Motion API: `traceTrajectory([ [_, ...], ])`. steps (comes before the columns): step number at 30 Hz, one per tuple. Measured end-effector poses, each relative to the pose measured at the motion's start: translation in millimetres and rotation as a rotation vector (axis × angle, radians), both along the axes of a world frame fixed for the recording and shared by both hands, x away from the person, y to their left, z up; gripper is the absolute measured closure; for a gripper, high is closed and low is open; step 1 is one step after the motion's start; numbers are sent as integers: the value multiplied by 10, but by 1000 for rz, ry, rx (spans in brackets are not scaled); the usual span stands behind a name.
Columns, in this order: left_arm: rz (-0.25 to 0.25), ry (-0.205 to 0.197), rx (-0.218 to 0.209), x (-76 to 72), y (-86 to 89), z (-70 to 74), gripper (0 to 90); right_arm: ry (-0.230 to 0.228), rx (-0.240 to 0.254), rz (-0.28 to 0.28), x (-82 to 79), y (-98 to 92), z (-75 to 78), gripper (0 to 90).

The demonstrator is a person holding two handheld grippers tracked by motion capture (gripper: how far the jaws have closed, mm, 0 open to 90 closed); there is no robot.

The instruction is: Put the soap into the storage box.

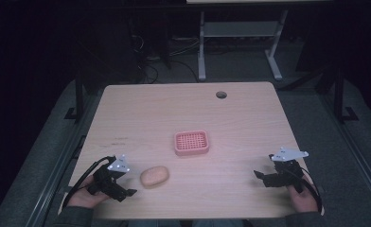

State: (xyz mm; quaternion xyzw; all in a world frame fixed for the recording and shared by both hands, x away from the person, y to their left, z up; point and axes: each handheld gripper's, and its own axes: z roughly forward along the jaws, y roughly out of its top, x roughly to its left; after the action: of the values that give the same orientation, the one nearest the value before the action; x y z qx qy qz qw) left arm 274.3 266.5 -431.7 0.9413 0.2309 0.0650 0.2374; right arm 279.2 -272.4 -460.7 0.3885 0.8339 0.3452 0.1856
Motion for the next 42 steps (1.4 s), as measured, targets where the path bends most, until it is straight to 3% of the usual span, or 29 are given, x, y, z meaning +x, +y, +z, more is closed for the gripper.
traceTrajectory([
  [19, -33, -7, -25, 81, -169, 67, 200, -2, 2, 0, -6, 0, 3, 142],
  [42, -62, 6, 0, 136, -325, 58, 200, -3, 5, 2, -17, 4, 4, 142],
])
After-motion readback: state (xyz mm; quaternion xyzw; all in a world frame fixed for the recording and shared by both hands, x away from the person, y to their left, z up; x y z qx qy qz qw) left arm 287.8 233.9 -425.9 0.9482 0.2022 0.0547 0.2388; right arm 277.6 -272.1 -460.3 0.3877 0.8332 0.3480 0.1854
